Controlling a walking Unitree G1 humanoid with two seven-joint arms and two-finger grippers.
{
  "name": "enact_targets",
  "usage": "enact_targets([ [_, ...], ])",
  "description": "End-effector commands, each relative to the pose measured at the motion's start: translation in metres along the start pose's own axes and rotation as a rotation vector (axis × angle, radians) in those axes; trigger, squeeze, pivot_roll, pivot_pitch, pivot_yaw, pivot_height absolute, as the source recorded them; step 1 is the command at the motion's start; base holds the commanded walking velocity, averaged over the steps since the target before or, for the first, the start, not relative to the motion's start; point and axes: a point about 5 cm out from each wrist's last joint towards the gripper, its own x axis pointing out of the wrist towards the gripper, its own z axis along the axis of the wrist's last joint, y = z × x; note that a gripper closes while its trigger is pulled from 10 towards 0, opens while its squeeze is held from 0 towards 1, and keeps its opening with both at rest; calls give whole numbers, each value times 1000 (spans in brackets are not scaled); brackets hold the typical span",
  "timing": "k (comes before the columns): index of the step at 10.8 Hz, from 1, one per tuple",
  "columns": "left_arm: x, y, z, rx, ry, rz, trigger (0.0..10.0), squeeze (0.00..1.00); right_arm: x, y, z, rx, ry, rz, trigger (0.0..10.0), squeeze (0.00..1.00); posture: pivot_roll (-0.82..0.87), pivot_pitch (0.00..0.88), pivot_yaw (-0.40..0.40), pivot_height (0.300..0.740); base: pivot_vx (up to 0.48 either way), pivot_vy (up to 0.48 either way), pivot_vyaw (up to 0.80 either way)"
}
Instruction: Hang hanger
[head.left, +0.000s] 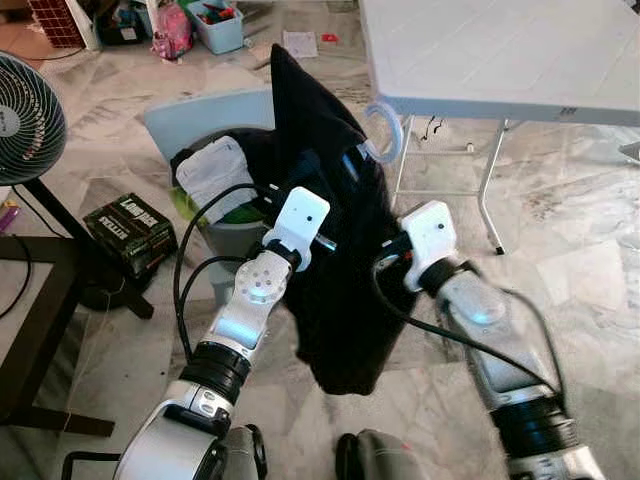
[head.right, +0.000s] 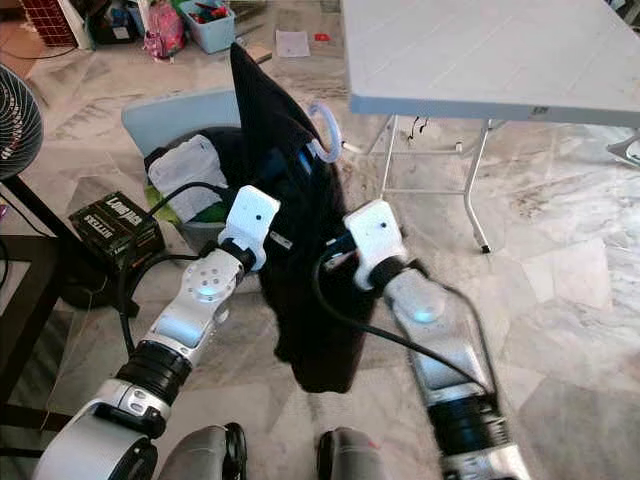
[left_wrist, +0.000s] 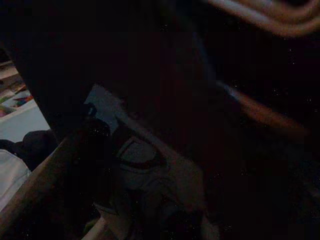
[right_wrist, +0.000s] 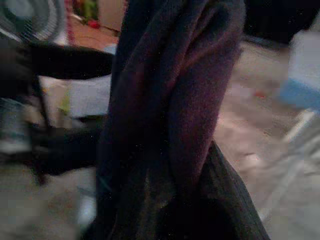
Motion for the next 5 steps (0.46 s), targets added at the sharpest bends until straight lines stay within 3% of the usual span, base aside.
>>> enact_targets([
  [1,2,2,0,15,11,4,10000,0,0,4,18,40,-76,57,10000,0,-121,117,-48,740,0,0,0],
  [3,2,14,-6,25,46,55,10000,0,-11,19,38,207,-88,284,10000,0,-130,117,-49,740,0,0,0],
  [5,4,27,-7,38,60,104,10000,0,-35,24,40,195,-22,469,10000,0,-130,117,-49,740,0,0,0],
])
